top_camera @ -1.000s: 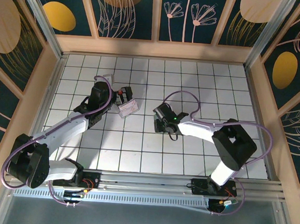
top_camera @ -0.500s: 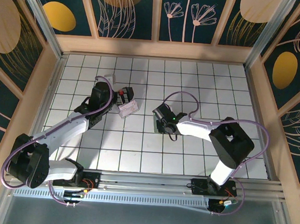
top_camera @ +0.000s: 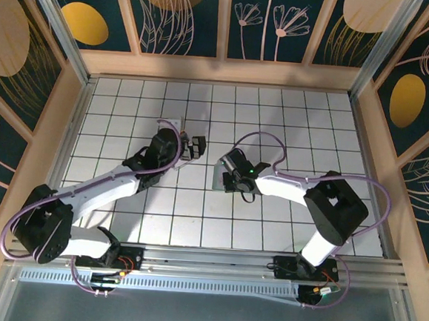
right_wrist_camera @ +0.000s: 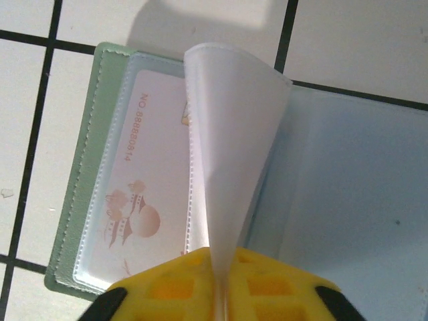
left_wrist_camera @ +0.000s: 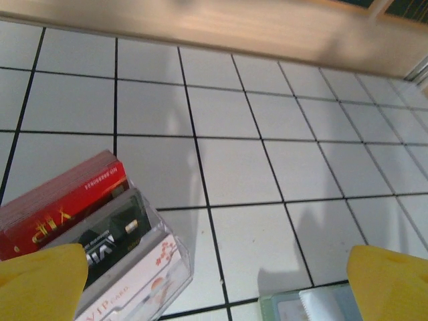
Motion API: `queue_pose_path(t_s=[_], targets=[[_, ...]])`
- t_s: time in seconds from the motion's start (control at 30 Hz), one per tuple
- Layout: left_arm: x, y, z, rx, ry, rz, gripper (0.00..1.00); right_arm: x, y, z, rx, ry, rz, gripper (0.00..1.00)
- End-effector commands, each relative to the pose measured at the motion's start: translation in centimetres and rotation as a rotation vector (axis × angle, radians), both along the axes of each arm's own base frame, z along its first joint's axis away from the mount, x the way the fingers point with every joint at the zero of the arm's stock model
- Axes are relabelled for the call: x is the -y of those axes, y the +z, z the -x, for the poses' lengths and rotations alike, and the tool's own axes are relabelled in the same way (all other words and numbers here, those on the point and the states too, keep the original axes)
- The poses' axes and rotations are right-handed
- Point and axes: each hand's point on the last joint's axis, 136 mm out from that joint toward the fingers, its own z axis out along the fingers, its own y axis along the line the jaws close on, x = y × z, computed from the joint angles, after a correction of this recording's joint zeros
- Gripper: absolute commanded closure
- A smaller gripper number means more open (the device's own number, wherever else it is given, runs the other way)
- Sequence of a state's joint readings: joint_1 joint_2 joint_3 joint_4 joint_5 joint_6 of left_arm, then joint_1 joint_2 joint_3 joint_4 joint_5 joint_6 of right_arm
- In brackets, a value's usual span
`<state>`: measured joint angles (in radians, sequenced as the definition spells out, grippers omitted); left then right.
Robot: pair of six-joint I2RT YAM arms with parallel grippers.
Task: Take the credit cards out of the card holder
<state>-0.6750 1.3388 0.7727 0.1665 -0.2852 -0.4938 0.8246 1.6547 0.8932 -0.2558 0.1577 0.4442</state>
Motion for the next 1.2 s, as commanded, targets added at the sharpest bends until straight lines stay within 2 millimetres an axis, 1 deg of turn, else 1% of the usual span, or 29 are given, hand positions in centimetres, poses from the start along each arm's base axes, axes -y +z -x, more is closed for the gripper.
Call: queue_pose_path(t_s=[0.0, 0.1, 0.13, 0.23, 0.37, 0.57, 0.7, 0.8, 0.9, 0.97, 1.0, 1.07, 1.17], targets=[[-0.2, -0.8, -0.3, 0.006, 0.066, -0.121, 0.01, 1.4, 0.5, -0.1, 0.025, -0.031, 0.036, 0.83], [0.3, -1.9, -0.3, -0.02, 0.076, -0.136, 0.01, 2.2, 0.6, -0.5, 0.043, -0.069, 0.065, 0.78], [0.5, -2.1, -0.3, -0.024, 0.075, -0.126, 0.01, 2.4, 0.6, -0.6, 0.047, -0.077, 0.068, 0.75], [0.7, -2.1, -0.4, -0.022, 0.079, -0.107, 0.01, 2.8, 1.0, -0.9, 0.069, -0.101, 0.072, 0.72], [0.7, -1.9, -0.6, -0.016, 0.083, -0.112, 0.01, 3.6, 1.6, -1.3, 0.093, -0.136, 0.071, 0.7], [0.6, -2.3, -0.6, -0.025, 0.086, -0.127, 0.01, 5.1, 2.5, -1.8, 0.117, -0.195, 0.035, 0.69], [0.8, -2.8, -0.5, -0.028, 0.074, -0.148, 0.01, 5.8, 2.4, -1.9, 0.105, -0.217, -0.014, 0.69], [0.9, -3.9, -0.2, -0.036, 0.072, -0.196, 0.01, 6.0, 2.0, -1.8, 0.092, -0.224, -0.04, 0.69], [1.1, -5.8, 0.2, -0.056, 0.065, -0.289, 0.01, 6.2, 1.7, -1.7, 0.086, -0.231, -0.048, 0.69], [1.3, -7.5, 0.6, -0.09, 0.069, -0.356, 0.01, 6.2, 1.6, -1.8, 0.081, -0.236, -0.055, 0.69], [1.5, -7.9, 0.7, -0.102, 0.07, -0.37, 0.01, 6.2, 1.7, -1.8, 0.082, -0.237, -0.06, 0.69], [1.8, -8.2, 0.9, -0.112, 0.081, -0.361, 0.01, 6.1, 2.1, -1.8, 0.084, -0.231, -0.071, 0.71], [1.9, -7.9, 0.9, -0.114, 0.115, -0.297, 0.01, 5.8, 2.8, -1.8, 0.092, -0.221, -0.088, 0.74]])
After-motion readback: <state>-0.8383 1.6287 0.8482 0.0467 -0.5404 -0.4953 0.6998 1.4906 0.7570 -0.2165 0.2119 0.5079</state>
